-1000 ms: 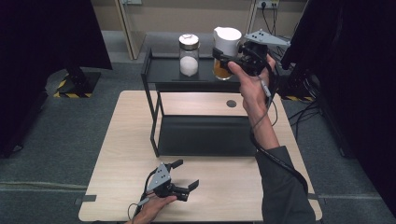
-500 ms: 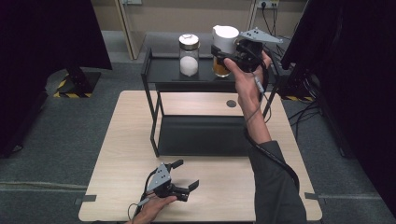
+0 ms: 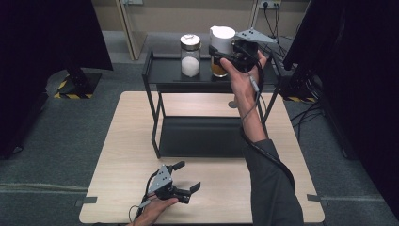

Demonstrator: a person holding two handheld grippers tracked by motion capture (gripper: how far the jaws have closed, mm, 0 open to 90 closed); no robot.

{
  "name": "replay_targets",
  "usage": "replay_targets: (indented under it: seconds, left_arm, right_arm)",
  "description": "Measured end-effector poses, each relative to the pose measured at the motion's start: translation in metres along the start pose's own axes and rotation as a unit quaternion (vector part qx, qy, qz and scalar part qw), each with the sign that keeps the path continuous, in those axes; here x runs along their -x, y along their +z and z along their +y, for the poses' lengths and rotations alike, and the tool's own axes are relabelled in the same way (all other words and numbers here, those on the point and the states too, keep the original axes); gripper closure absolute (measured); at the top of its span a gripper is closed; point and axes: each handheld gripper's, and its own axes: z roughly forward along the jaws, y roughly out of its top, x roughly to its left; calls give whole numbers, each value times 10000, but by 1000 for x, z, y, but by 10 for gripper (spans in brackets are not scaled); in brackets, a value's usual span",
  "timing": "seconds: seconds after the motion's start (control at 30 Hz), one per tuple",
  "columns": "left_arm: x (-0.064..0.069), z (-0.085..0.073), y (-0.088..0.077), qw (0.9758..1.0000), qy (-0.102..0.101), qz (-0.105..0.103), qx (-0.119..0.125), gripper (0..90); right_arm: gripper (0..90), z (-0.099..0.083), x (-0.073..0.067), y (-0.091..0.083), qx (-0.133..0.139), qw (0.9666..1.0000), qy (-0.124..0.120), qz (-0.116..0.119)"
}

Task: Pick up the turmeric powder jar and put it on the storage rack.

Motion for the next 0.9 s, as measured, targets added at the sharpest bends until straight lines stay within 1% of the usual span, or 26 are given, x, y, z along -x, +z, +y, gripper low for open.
replay_targets:
  seconds: [0.17, 0.27, 0.4, 0.6, 0.63, 0.67, 0.7, 0.77, 0.8, 0.83, 0.9]
  left_arm:
    - [0, 0, 0, 10000, 5, -1, 9, 13]
    - [0, 0, 0, 10000, -2, 3, 5, 13]
    - [0, 0, 0, 10000, 6, 4, 2, 13]
    - [1, 0, 0, 10000, 7, -9, -3, 13]
    - [1, 0, 0, 10000, 6, -8, -5, 13]
    - [1, 0, 0, 10000, 6, -8, -6, 13]
    - [1, -1, 0, 10000, 8, -8, -6, 13]
    - [1, -1, 0, 10000, 7, -11, -10, 13]
    - [1, -1, 0, 10000, 12, -8, -13, 13]
    - [1, -1, 0, 10000, 14, -7, -17, 13]
    - [1, -1, 0, 10000, 17, -7, -13, 13]
  right_arm:
    - [308, -3, 0, 2, -18, 10000, 15, -31]
    - [308, -6, 1, 2, 31, 10000, 15, -19]
    - [308, -7, 0, 2, 30, 10000, -44, -37]
    - [305, -9, -1, 2, 66, 9999, -68, -52]
    - [289, -8, -1, 2, 38, 10000, -62, -53]
    - [227, -7, -2, 1, 3, 10000, -16, -72]
    - [185, -5, -2, 1, -29, 10000, 40, -69]
    - [117, 0, -3, 0, -190, 9998, 19, -86]
    - [91, 2, -6, -1, -242, 9996, -11, -158]
    - [87, 2, -7, -2, -222, 9995, -29, -203]
    - [68, 1, -6, -5, -192, 9996, -16, -193]
